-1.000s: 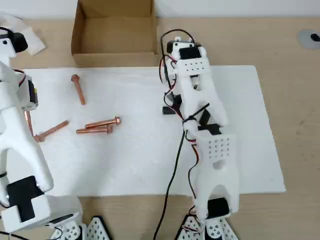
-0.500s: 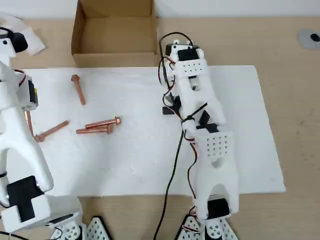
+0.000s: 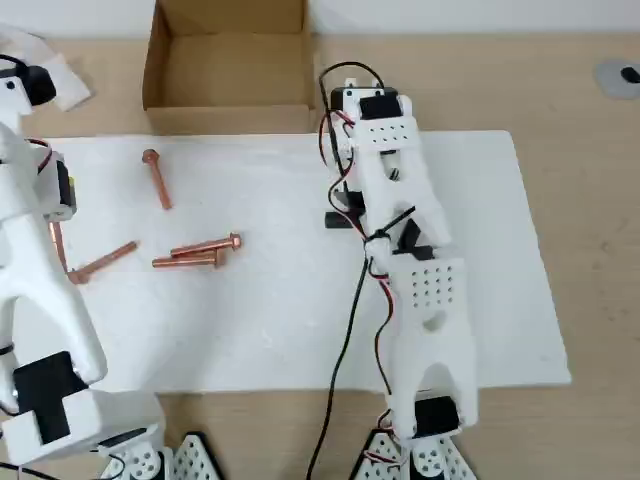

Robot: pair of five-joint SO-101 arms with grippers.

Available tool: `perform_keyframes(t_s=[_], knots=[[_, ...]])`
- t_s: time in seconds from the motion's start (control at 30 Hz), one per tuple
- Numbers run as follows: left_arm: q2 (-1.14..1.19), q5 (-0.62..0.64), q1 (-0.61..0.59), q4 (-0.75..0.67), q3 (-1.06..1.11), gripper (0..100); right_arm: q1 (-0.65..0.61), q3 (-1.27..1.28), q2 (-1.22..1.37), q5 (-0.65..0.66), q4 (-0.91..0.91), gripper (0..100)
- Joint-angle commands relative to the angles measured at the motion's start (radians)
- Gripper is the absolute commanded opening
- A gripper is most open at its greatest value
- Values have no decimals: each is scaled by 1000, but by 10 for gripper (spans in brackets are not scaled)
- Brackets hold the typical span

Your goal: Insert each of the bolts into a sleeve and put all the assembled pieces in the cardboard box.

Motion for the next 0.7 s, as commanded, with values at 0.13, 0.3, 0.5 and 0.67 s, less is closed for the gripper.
perform_keyframes(t_s=[0.13, 0.3, 0.5, 0.67], knots=[[-209, 2, 120, 2, -28, 10, -59, -335, -7, 123, 133, 10], [-404, 26, 199, 2, -26, 9, -67, -443, -148, 206, 133, 10], [-527, 115, 201, 2, -28, 9, -85, -444, -395, 285, 133, 10], [-581, 230, 199, 2, -26, 9, -94, -444, -628, 391, 133, 10]])
